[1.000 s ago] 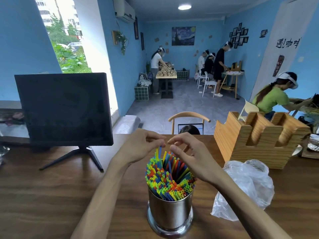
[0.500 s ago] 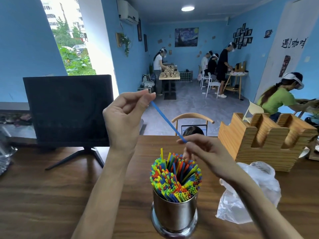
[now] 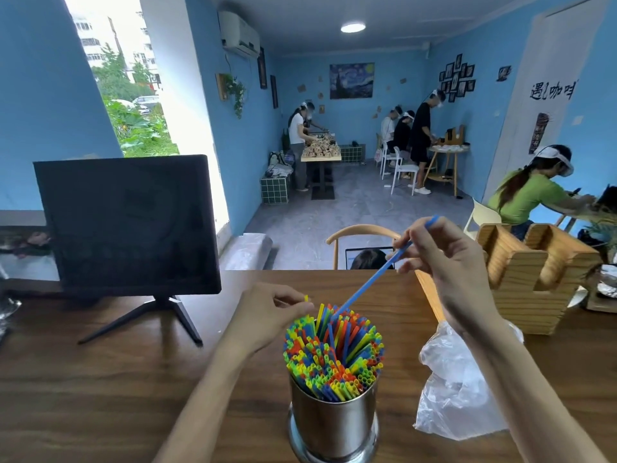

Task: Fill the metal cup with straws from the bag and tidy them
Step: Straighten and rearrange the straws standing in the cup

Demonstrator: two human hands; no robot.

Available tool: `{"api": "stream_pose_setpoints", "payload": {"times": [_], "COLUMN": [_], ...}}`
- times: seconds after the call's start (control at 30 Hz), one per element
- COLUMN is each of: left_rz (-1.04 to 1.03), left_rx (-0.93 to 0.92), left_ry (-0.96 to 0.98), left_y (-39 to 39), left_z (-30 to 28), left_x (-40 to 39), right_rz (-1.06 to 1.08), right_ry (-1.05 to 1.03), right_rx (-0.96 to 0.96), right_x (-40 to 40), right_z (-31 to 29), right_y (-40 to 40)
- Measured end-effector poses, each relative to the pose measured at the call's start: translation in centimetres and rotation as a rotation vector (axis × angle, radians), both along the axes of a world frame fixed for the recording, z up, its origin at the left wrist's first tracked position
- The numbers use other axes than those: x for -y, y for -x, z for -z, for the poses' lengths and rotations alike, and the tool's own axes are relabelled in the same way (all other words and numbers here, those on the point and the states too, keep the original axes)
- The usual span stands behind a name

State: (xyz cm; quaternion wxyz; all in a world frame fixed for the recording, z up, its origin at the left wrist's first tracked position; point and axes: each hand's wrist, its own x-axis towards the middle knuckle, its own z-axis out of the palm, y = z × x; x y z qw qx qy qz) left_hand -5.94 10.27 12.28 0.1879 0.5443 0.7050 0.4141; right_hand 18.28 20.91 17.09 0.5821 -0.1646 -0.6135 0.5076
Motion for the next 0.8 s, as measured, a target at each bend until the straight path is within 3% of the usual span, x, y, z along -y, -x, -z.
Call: {"api": "stream_pose_setpoints", "payload": {"times": [0.17,0.37,0.47,0.67,0.8], "left_rz": [-0.044,-0.033,-0.081,-0.162,-0.128], "left_rx": [0.147,0.348,0.436,0.648,0.67], "left_ry": [-0.184,-0.774,-0.979,-1.026,-0.957], "left_y": [0.2,-1.1,-1.8,-2.2,-2.0], "left_z": [-1.5,-5.3,-6.3,-6.0,-5.2], "left_x": [-0.8,-0.3,0.2,0.4,0.4], "right_rz": [-0.002,0.039,0.019,0.062,-0.056], "right_ry": [-0.2,-0.514,-0.488,-0.184,0.173], "right_rx": [0.24,0.688,0.831,0.591,0.228], "right_x": [1.3,2.9,2.4,1.6,1.1], "right_z": [1.2,5.3,6.1,4.5,3.2], "right_y": [1.4,3.4,3.4,3.3,3.2]}}
